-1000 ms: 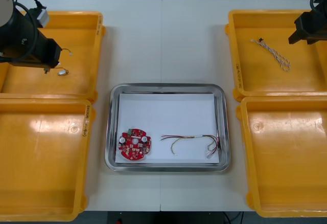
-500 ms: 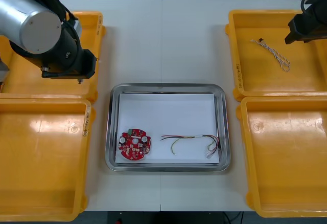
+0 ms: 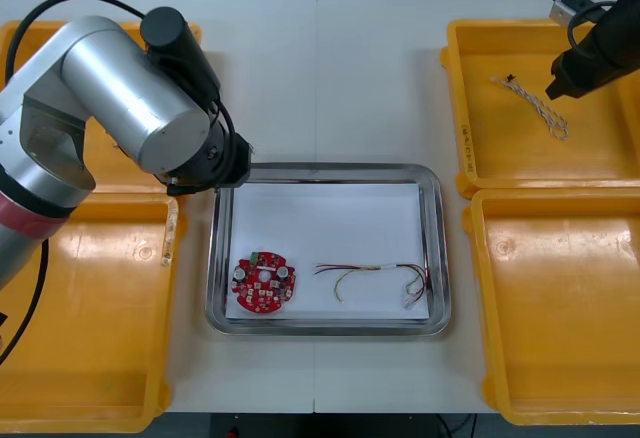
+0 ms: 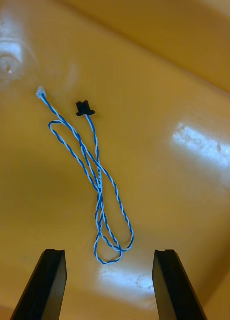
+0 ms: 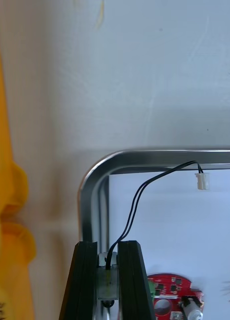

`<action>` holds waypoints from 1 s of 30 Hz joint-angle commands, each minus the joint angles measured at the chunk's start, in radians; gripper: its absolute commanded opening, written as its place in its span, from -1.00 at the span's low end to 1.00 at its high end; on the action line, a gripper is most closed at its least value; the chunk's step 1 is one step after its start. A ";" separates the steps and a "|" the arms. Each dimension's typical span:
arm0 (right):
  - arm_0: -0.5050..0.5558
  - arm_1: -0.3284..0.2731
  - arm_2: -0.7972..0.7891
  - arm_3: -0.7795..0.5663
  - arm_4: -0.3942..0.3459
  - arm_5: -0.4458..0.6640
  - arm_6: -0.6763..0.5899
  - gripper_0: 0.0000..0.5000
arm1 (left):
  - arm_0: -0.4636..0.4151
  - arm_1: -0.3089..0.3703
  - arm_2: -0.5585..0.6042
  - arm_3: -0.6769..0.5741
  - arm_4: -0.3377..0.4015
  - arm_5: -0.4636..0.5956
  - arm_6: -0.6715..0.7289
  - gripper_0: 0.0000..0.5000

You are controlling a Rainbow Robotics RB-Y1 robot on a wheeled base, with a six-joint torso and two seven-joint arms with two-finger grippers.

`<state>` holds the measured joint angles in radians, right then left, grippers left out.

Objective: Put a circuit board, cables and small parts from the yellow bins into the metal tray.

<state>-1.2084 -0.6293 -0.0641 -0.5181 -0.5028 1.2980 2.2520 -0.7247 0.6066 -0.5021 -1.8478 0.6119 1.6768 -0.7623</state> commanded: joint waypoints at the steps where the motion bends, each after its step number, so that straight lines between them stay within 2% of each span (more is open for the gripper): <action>1: -0.060 0.010 -0.022 0.026 -0.036 -0.052 0.089 1.00 | -0.001 -0.028 -0.069 -0.034 -0.024 -0.037 0.123 -1.00; 6: -0.060 0.010 -0.022 0.070 -0.059 -0.112 0.212 1.00 | 0.001 -0.031 -0.128 -0.025 -0.035 -0.071 0.147 -1.00; 14: -0.059 0.016 -0.022 0.081 -0.054 -0.154 0.314 1.00 | 0.001 -0.044 -0.187 0.036 -0.055 -0.155 0.176 -1.00; 24: -0.059 0.030 -0.023 0.184 -0.089 -0.286 0.325 1.00 | 0.004 -0.050 -0.211 0.070 -0.055 -0.184 0.198 -1.00; 30: -0.059 0.037 -0.023 0.204 -0.099 -0.322 0.320 1.00 | 0.019 -0.048 -0.216 0.071 -0.061 -0.204 0.207 -0.99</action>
<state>-1.2110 -0.6030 -0.0644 -0.3116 -0.5908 0.9973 2.5587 -0.7191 0.5788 -0.7041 -1.7725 0.5669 1.4913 -0.6513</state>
